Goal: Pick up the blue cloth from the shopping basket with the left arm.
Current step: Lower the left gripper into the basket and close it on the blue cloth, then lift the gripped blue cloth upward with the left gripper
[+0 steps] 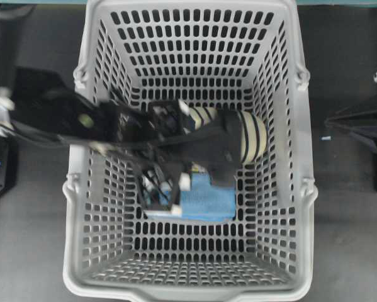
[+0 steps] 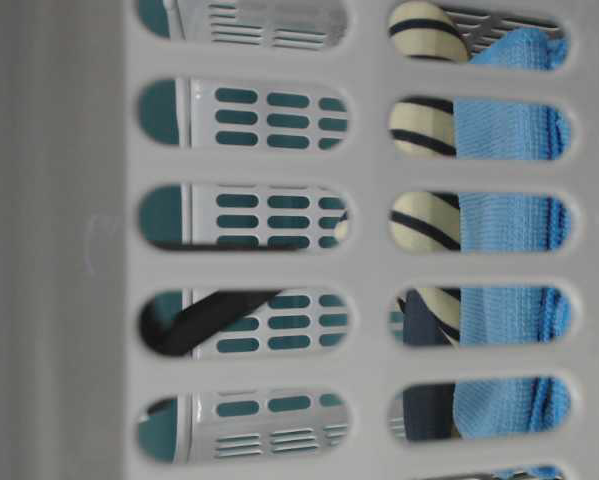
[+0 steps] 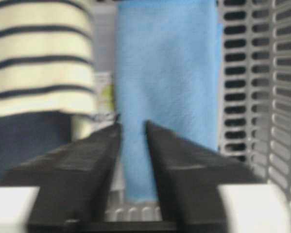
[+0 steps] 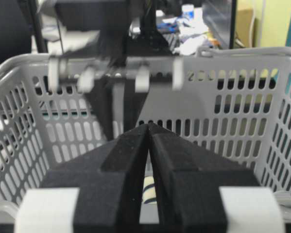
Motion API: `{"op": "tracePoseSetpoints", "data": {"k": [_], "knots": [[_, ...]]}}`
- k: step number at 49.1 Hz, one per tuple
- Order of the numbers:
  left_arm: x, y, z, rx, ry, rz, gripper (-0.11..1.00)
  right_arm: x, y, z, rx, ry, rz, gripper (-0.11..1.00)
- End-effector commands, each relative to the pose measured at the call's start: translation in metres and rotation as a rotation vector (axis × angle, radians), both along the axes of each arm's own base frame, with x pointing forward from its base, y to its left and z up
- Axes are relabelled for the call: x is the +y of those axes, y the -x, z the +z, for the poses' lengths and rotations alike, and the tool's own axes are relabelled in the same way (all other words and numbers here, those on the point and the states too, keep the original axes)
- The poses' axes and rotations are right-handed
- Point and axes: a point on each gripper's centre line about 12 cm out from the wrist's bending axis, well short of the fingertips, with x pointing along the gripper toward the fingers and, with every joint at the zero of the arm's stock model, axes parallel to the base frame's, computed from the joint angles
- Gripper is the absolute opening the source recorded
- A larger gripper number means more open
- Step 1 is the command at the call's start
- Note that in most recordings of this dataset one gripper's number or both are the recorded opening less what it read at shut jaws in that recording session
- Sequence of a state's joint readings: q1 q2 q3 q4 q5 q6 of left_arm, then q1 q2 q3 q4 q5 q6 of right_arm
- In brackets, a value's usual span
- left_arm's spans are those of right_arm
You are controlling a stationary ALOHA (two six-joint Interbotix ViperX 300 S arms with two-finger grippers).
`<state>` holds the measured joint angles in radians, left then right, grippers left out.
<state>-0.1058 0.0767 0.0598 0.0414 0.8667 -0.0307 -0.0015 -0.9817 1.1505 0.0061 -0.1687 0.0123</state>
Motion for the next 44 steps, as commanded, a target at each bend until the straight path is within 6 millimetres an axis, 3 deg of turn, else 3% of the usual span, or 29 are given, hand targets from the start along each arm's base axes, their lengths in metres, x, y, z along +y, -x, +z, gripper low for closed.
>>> {"op": "tracePoseSetpoints", "data": {"k": [1,9,14,24,37,41,44], "knots": [[-0.011,-0.007,0.002,-0.012,-0.001,-0.022,0.32,0.0,-0.001,0.009,-0.026,-0.005,0.001,0.01],[-0.018,-0.015,-0.013,0.017,-0.003,-0.033,0.73,0.001,0.001,0.009,-0.032,-0.005,0.003,0.01],[-0.02,-0.018,-0.024,0.037,0.0,-0.027,0.87,0.001,0.002,0.009,-0.034,-0.005,0.003,0.01],[-0.021,-0.021,-0.059,0.113,0.002,-0.01,0.86,0.001,0.003,0.009,-0.037,-0.005,0.003,0.01],[-0.021,-0.019,-0.076,0.103,0.003,-0.013,0.84,0.001,0.006,0.008,-0.041,-0.005,0.003,0.01],[-0.022,-0.018,-0.078,0.109,-0.005,-0.028,0.79,0.0,0.006,0.008,-0.043,-0.006,0.002,0.01],[-0.023,-0.017,-0.078,0.108,-0.008,-0.034,0.68,0.001,0.006,0.008,-0.041,-0.005,0.003,0.01]]}}
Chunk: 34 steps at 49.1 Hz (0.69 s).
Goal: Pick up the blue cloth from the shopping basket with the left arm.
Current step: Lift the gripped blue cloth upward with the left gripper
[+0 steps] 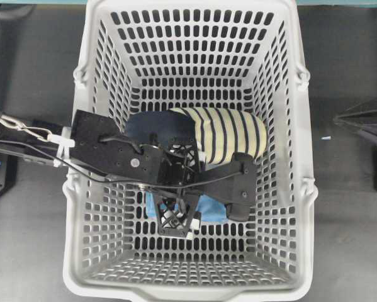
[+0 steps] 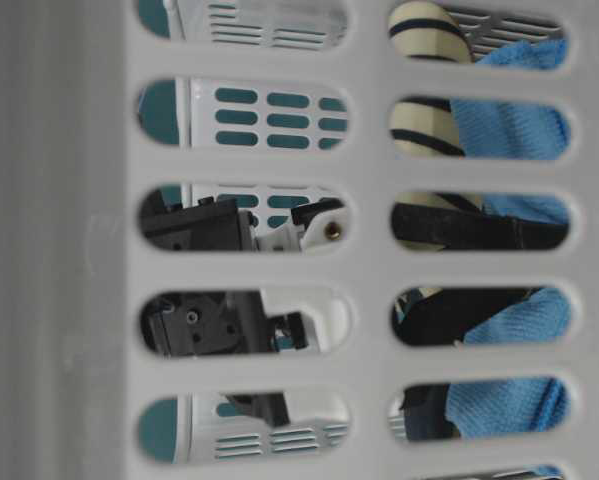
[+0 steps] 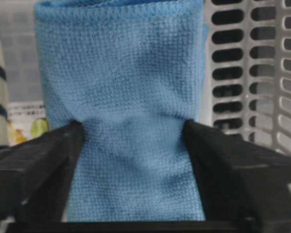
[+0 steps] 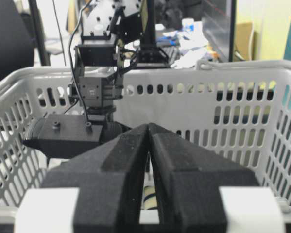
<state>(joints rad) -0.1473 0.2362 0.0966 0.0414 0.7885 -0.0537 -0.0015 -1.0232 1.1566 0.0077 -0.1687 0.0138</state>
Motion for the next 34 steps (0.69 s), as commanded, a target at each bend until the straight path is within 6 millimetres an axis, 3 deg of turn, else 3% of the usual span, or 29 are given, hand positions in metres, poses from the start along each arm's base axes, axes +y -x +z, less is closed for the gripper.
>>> {"op": "tracePoseSetpoints", "data": {"k": [1,7,11,18,34], "knots": [[0.0,0.0,0.004,-0.013,-0.004,-0.008,0.64,0.001,-0.001,0.002,-0.002,-0.002,0.003,0.01],[-0.001,-0.001,0.016,-0.042,0.0,-0.011,0.29,0.001,-0.001,-0.001,0.015,-0.002,0.003,0.01],[-0.001,-0.001,0.028,-0.064,0.003,-0.009,0.13,0.001,0.0,0.001,0.011,-0.002,0.003,0.01],[0.0,0.001,0.06,-0.094,0.006,-0.008,0.12,0.0,0.001,-0.001,0.021,-0.003,0.002,0.01],[0.001,0.004,0.172,-0.124,0.011,0.007,0.12,0.0,0.003,0.002,0.011,-0.014,0.002,0.01]]}}
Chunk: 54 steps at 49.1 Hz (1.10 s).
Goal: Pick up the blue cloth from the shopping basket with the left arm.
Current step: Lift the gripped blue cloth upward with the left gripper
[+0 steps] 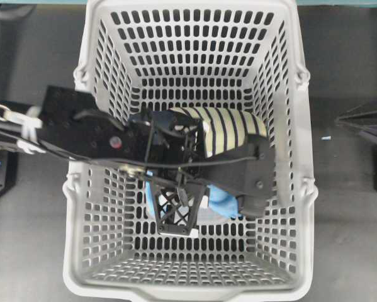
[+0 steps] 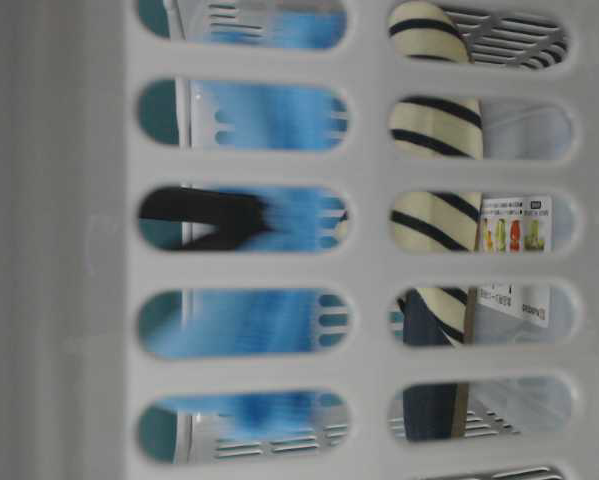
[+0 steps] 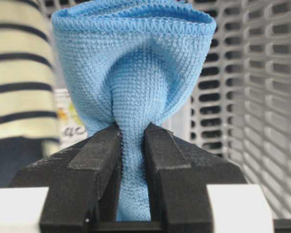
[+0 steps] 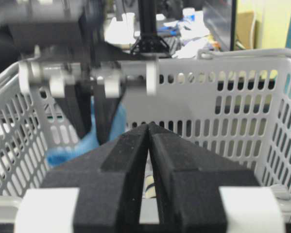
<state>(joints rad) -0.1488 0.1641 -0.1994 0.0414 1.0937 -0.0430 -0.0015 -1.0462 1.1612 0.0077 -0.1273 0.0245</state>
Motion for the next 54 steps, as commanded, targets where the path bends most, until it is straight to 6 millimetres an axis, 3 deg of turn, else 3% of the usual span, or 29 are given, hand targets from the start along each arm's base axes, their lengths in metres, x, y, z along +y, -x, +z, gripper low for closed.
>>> {"op": "tracePoseSetpoints", "data": {"k": [1,5,11,54], "knots": [[0.0,0.008,0.059,-0.063,0.009,0.005,0.12,0.0,0.0,0.004,-0.014,-0.003,0.001,0.01],[0.001,0.012,0.08,-0.059,0.009,0.008,0.12,0.0,0.001,0.006,-0.021,-0.003,0.001,0.01],[0.002,0.012,0.092,-0.046,0.008,0.012,0.12,0.0,0.002,0.007,-0.026,-0.005,0.001,0.01],[0.004,0.007,0.081,-0.02,0.002,0.019,0.12,0.002,0.004,0.01,-0.046,-0.003,0.012,0.01]]}}
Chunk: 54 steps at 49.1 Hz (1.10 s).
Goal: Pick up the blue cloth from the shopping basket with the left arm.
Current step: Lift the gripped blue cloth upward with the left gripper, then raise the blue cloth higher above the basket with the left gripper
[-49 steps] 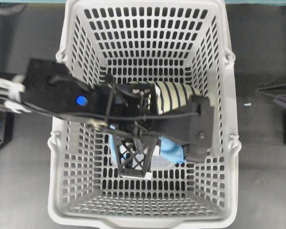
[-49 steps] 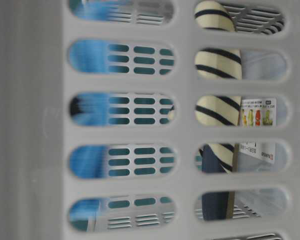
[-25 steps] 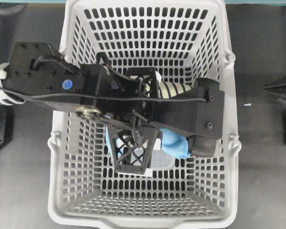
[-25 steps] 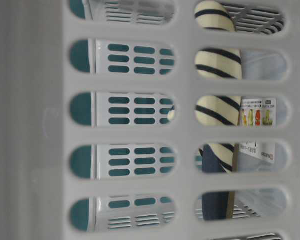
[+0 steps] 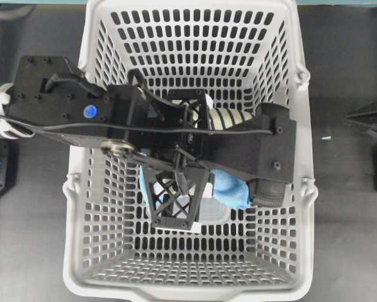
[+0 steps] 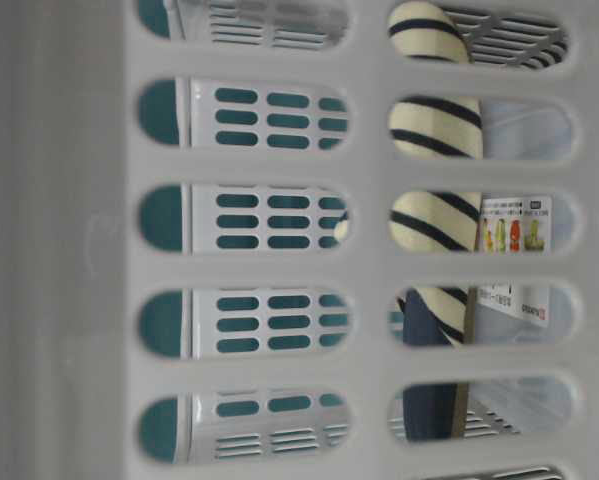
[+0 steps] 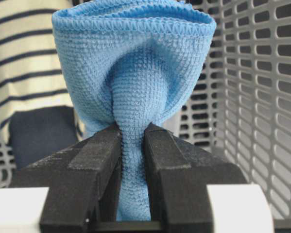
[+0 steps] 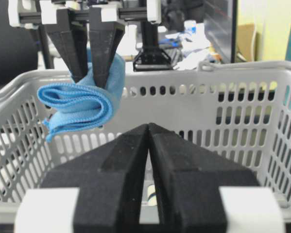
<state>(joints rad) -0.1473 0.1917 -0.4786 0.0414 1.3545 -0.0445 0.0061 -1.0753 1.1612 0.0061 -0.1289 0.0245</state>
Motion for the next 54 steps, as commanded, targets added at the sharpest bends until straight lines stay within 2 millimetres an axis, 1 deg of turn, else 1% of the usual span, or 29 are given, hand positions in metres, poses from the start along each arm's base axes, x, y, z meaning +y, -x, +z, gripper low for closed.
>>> {"op": "tracePoseSetpoints", "data": {"k": [1,14,20,31,36,54], "knots": [[0.002,0.002,0.01,-0.028,0.002,0.005,0.12,0.001,-0.001,0.005,-0.017,-0.005,0.006,0.01],[0.004,0.002,0.009,-0.025,-0.001,0.007,0.12,0.002,-0.001,0.005,-0.012,-0.006,0.009,0.01],[0.009,0.001,0.007,-0.019,-0.003,0.018,0.12,0.002,-0.001,0.004,-0.009,-0.005,0.009,0.01],[0.024,0.002,-0.008,0.027,-0.009,0.05,0.12,0.002,-0.001,0.004,-0.009,-0.005,0.009,0.01],[0.028,0.003,-0.012,0.038,-0.008,0.059,0.12,0.002,-0.001,0.004,-0.009,-0.006,0.011,0.01],[0.029,0.0,-0.01,0.009,-0.007,0.059,0.12,0.002,-0.001,0.004,-0.009,-0.025,0.01,0.01]]}}
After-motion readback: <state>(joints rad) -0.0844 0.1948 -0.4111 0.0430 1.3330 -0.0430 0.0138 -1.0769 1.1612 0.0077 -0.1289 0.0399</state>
